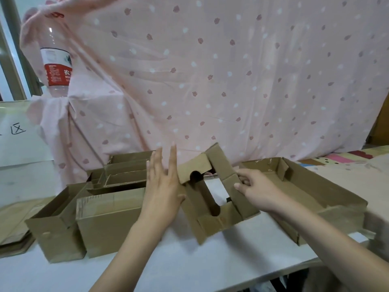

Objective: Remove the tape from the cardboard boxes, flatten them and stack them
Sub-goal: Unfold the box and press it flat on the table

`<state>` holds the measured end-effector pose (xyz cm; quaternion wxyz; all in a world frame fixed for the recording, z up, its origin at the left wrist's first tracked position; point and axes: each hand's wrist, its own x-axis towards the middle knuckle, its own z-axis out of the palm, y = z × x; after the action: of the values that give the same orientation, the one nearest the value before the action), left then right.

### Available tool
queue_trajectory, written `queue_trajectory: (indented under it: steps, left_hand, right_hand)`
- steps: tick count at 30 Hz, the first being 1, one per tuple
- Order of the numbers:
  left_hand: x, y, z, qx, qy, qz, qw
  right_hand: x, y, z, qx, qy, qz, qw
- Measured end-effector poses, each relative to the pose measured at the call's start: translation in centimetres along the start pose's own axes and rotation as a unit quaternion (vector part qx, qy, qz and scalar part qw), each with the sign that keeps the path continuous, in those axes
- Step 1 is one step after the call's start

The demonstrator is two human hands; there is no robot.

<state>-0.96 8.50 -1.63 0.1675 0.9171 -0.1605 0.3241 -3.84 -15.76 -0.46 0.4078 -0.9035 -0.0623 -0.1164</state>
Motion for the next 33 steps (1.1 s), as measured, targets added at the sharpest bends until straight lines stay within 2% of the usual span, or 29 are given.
queue_trajectory:
  steps: [2, 5, 8, 11, 13, 16, 18, 21, 22, 25, 29, 31, 33]
  left_hand:
    - [0.7, 0.7, 0.2, -0.021, -0.029, 0.000, 0.999]
    - [0.8, 2.1, 0.7, -0.098, -0.111, -0.094, 0.985]
    - [-0.6, 2.8, 2.3, -0.100, -0.182, -0.135, 0.969]
    - [-2.1, 3.0, 3.7, -0.094, -0.231, -0.177, 0.952]
    - [-2.9, 3.2, 4.2, -0.115, -0.206, -0.210, 0.949]
    - [-3.6, 3.9, 4.2, -0.111, -0.180, -0.198, 0.957]
    - [-3.9, 4.3, 4.2, -0.094, -0.182, -0.179, 0.962]
    - [-4.2, 3.8, 4.1, -0.134, -0.162, -0.211, 0.955]
    - [-4.2, 3.3, 4.2, -0.157, -0.156, -0.219, 0.950]
    - [-4.7, 2.5, 3.8, -0.197, -0.175, -0.207, 0.942]
    - [-5.6, 1.7, 3.1, -0.300, -0.185, -0.266, 0.897]
    - [-5.3, 1.3, 2.8, -0.372, -0.185, -0.337, 0.845]
    - [-4.7, 1.0, 2.5, -0.461, -0.172, -0.416, 0.765]
  right_hand:
    - [0.1, -0.3, -0.3, -0.053, 0.042, -0.023, 0.997]
    - [-0.4, -0.6, -0.3, -0.129, 0.069, -0.075, 0.986]
    - [-0.9, 0.6, 0.8, -0.173, 0.096, -0.083, 0.977]
    - [-1.6, 1.5, 1.8, -0.126, 0.119, -0.090, 0.981]
    - [-2.5, 1.7, 2.5, -0.084, 0.144, -0.083, 0.982]
    - [-4.0, 1.4, 4.0, -0.077, 0.150, -0.012, 0.986]
    - [-4.7, 1.1, 4.8, -0.058, 0.186, 0.005, 0.981]
    - [-4.9, 1.5, 4.6, -0.076, 0.225, 0.055, 0.970]
    - [-4.9, 1.8, 4.2, -0.083, 0.204, 0.100, 0.970]
    - [-4.7, 2.1, 2.6, -0.067, 0.067, 0.213, 0.972]
    - [-4.4, 4.0, 1.1, 0.102, -0.001, 0.211, 0.972]
    - [-4.5, 4.7, 0.7, 0.219, -0.006, 0.210, 0.953]
    - [-4.8, 4.9, 0.2, 0.310, 0.004, 0.208, 0.928]
